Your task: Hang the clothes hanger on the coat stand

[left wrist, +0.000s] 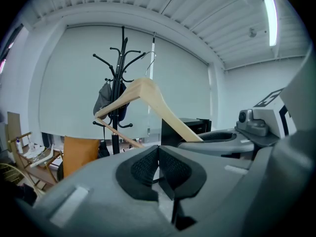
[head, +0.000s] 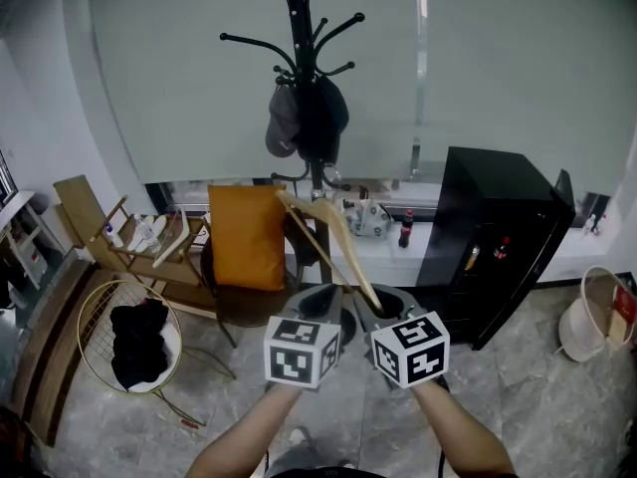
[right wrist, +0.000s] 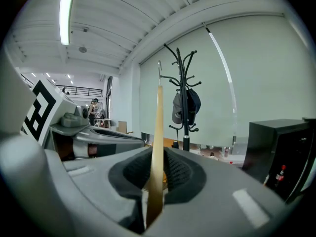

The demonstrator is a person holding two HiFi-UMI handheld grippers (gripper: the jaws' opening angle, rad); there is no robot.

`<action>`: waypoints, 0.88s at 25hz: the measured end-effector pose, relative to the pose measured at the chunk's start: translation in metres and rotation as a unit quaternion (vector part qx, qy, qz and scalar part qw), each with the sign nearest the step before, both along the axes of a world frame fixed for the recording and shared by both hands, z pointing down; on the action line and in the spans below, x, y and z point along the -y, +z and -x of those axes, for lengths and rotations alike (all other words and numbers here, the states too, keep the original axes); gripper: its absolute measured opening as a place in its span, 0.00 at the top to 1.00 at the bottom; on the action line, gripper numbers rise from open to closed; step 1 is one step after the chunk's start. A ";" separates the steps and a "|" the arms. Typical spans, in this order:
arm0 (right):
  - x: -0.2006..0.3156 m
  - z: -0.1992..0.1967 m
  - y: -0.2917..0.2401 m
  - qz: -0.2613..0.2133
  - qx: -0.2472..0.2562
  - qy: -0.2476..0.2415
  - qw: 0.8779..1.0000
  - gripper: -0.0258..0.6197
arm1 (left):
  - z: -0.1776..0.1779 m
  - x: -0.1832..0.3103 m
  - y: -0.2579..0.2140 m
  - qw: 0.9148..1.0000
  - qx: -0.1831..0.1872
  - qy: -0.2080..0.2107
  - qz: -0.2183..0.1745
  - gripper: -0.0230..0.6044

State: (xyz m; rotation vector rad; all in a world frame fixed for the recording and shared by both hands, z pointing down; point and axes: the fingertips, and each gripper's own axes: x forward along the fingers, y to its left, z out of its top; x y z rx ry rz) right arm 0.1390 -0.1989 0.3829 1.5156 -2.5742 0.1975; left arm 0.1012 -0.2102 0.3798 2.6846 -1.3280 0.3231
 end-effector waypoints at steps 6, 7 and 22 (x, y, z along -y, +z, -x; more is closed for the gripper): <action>0.023 0.002 0.005 0.000 -0.008 -0.002 1.000 0.90 | 0.000 0.025 0.006 1.000 -0.007 0.001 0.002 0.96; 0.029 0.003 0.006 0.000 -0.009 -0.002 1.000 0.90 | 0.001 0.031 0.007 1.000 -0.008 0.002 0.001 0.96; 0.134 0.048 -0.011 -0.007 -0.009 0.015 1.000 0.90 | 0.049 0.141 -0.008 0.999 -0.024 0.025 -0.004 0.96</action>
